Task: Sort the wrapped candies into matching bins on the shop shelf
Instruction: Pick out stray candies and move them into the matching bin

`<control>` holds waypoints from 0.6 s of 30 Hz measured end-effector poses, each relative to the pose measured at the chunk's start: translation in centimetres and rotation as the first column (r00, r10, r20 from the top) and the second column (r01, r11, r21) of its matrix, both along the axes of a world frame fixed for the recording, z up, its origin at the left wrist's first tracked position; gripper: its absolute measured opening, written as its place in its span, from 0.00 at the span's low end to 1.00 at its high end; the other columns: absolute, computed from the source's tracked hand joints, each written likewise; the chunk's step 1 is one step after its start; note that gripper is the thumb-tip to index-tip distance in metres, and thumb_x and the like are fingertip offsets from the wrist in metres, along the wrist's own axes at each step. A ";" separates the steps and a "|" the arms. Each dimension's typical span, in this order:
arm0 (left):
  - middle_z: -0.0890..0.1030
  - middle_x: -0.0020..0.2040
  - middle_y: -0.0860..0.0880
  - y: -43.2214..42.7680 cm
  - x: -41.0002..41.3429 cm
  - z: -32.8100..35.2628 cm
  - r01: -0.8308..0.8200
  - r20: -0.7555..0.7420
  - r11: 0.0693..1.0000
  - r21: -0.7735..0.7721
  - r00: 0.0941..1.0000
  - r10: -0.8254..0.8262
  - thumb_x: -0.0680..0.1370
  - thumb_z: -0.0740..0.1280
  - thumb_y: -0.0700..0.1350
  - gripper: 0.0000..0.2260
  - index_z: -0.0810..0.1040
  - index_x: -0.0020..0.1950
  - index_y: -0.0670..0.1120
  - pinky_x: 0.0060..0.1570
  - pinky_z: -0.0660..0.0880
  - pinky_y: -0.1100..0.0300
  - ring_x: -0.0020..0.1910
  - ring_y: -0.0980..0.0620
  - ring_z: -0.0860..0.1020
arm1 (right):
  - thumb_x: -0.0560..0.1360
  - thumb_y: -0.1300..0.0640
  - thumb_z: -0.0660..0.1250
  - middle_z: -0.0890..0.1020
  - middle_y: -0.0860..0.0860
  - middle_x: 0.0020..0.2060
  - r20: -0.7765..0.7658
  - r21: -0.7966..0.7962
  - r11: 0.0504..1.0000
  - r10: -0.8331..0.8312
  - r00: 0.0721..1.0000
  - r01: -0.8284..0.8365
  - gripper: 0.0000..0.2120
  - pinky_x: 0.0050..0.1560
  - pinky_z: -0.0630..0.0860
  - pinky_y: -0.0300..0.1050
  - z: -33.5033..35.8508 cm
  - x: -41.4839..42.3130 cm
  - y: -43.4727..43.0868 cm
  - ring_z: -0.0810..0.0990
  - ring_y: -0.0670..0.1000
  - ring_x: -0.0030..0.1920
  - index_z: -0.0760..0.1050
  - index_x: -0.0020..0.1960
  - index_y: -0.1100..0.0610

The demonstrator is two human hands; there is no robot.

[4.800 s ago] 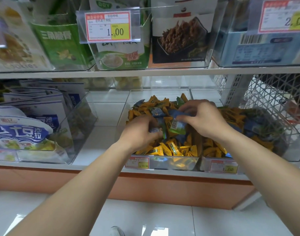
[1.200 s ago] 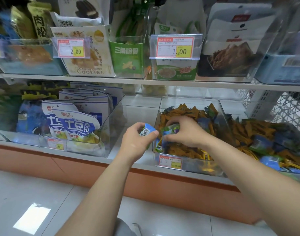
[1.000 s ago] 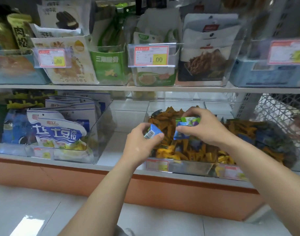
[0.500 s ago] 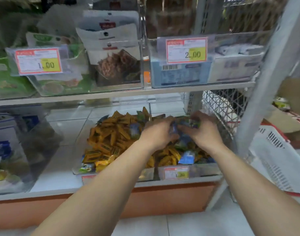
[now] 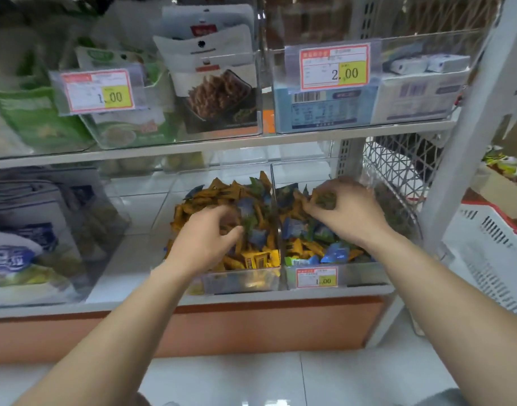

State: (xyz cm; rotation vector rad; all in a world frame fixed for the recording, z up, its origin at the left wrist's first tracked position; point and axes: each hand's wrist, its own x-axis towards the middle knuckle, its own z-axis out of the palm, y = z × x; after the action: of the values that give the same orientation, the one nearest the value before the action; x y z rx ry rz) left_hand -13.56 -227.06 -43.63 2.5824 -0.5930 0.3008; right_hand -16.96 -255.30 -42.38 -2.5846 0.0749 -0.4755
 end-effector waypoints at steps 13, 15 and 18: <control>0.84 0.51 0.52 6.3 -0.6 -2.7 -0.032 -0.184 0.988 0.152 0.981 0.060 0.73 0.69 0.53 0.13 0.82 0.55 0.52 0.43 0.76 0.58 0.49 0.50 0.80 | 0.77 0.48 0.70 0.82 0.50 0.59 -0.330 -0.101 0.894 0.384 0.863 -0.436 0.22 0.57 0.79 0.50 -0.7 1.5 13.2 0.80 0.50 0.57 0.74 0.69 0.51; 0.83 0.54 0.52 6.2 0.0 -2.6 -0.013 -0.194 0.992 0.126 0.980 0.038 0.72 0.68 0.51 0.15 0.81 0.58 0.52 0.46 0.77 0.57 0.52 0.49 0.80 | 0.77 0.49 0.69 0.82 0.55 0.57 -0.386 -0.242 0.884 0.290 0.876 -0.399 0.17 0.53 0.80 0.52 -1.1 2.5 14.0 0.80 0.57 0.55 0.76 0.64 0.55; 0.80 0.64 0.53 6.1 0.9 -2.5 0.091 -0.237 0.991 0.097 0.969 -0.065 0.73 0.65 0.44 0.21 0.78 0.66 0.54 0.51 0.75 0.60 0.58 0.52 0.78 | 0.78 0.52 0.68 0.80 0.57 0.53 -0.454 -0.308 0.883 0.192 0.870 -0.355 0.12 0.49 0.79 0.50 -1.4 3.9 14.6 0.79 0.58 0.50 0.75 0.56 0.58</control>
State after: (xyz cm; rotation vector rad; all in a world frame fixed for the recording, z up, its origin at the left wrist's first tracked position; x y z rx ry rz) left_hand -12.66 -220.95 -46.17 2.6372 -0.6375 -0.0629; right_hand -13.09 -240.69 -43.82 -2.9732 -0.2763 0.1957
